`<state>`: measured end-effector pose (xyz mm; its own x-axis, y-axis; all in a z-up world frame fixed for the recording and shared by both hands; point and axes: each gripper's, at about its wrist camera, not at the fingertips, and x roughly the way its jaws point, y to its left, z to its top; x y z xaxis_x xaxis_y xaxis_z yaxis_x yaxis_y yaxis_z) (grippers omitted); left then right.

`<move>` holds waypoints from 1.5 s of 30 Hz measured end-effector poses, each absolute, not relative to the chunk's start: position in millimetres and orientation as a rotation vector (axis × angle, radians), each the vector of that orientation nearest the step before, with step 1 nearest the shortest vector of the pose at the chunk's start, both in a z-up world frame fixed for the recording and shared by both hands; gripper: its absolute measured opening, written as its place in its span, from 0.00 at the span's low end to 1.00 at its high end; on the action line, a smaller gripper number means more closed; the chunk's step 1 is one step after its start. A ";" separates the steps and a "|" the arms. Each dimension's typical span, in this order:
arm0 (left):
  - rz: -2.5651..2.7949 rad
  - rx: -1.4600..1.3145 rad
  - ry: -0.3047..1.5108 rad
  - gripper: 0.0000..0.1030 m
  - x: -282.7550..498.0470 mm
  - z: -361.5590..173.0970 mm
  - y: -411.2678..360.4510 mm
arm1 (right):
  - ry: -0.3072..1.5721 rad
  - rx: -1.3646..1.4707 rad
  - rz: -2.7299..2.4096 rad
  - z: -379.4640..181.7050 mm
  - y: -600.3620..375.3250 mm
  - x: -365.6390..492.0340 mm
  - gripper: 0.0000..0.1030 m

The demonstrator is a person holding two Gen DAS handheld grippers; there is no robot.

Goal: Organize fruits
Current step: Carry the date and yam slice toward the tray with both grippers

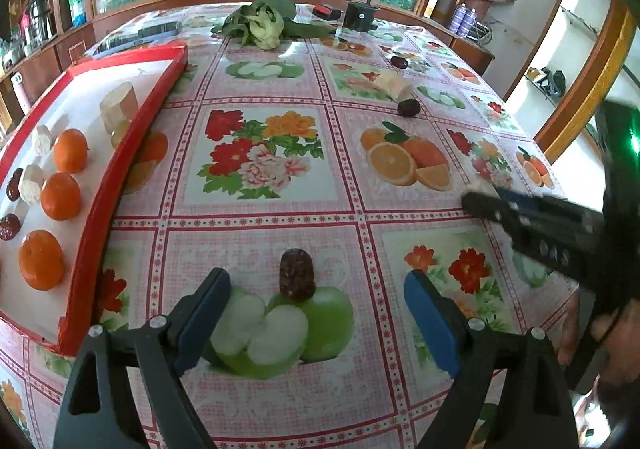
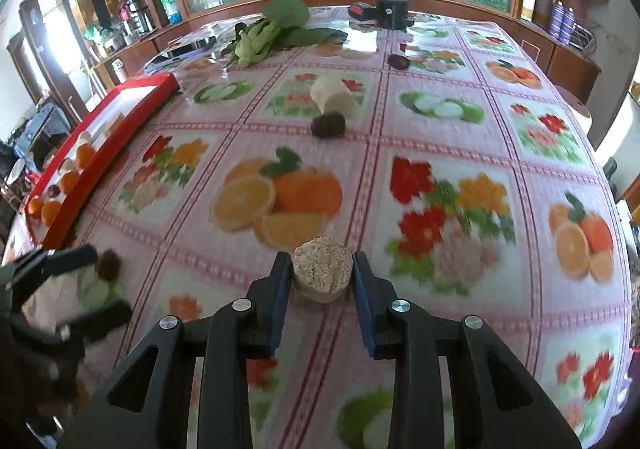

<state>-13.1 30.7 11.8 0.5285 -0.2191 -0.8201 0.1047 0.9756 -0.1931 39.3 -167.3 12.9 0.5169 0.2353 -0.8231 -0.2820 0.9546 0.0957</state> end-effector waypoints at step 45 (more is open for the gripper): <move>-0.146 -0.119 0.942 0.19 -33.9 35.8 50.8 | 0.962 -0.116 0.334 28.9 -113.2 6.7 0.29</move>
<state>-33.9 50.8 35.8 0.5799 -0.1765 -0.7954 0.0732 0.9836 -0.1649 6.7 -113.2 28.9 0.5253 0.2276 -0.8199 -0.3297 0.9427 0.0505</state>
